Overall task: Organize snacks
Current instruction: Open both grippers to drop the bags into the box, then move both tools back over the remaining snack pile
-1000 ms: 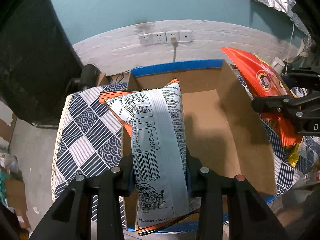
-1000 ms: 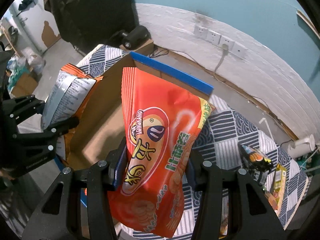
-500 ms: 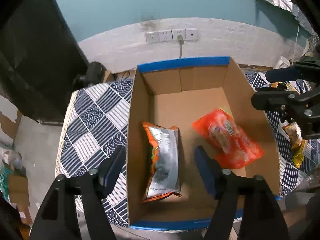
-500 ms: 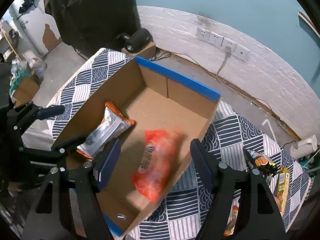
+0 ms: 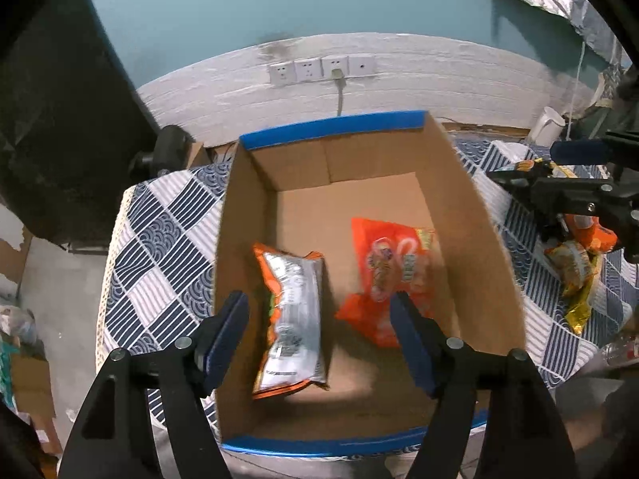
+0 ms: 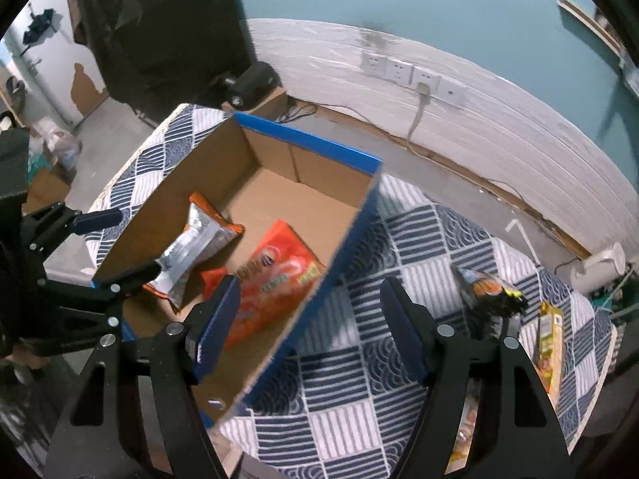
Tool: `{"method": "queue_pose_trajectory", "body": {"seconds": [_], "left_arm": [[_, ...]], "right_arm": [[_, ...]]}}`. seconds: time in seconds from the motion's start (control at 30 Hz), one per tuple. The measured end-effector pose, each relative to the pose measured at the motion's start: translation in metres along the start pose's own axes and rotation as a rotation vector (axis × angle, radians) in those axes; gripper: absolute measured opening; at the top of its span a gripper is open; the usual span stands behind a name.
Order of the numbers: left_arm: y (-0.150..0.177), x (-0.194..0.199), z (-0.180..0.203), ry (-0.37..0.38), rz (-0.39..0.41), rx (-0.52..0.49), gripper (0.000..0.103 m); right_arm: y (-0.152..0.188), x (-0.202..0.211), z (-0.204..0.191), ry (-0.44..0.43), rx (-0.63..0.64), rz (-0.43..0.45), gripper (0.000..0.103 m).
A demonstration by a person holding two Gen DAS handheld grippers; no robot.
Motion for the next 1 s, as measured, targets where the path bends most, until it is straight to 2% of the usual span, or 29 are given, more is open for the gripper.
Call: {"method": "queue_pose_trajectory", "body": {"seconds": [0.6,1.0], "left_arm": [[-0.006,0.010,0.091,0.099,-0.025,-0.106,0.075],[-0.002,0.003,0.165,0.150,-0.082,-0.188,0.076]], "right_arm": [[0.078,0.045,0.099,0.083,-0.151,-0.008,0.073],[0.120,0.068,0.172,0.154,-0.233,-0.024,0.073]]}}
Point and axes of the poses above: each gripper's, at about its wrist camera, not at the fingertips, and x roughly against the way its jaws point, z to its right, y to its underside, the point moved 6 cm from there along -x, roughly the way its jaws point, and after that the axes turned 9 degrees about x, right-handed, at the moved point
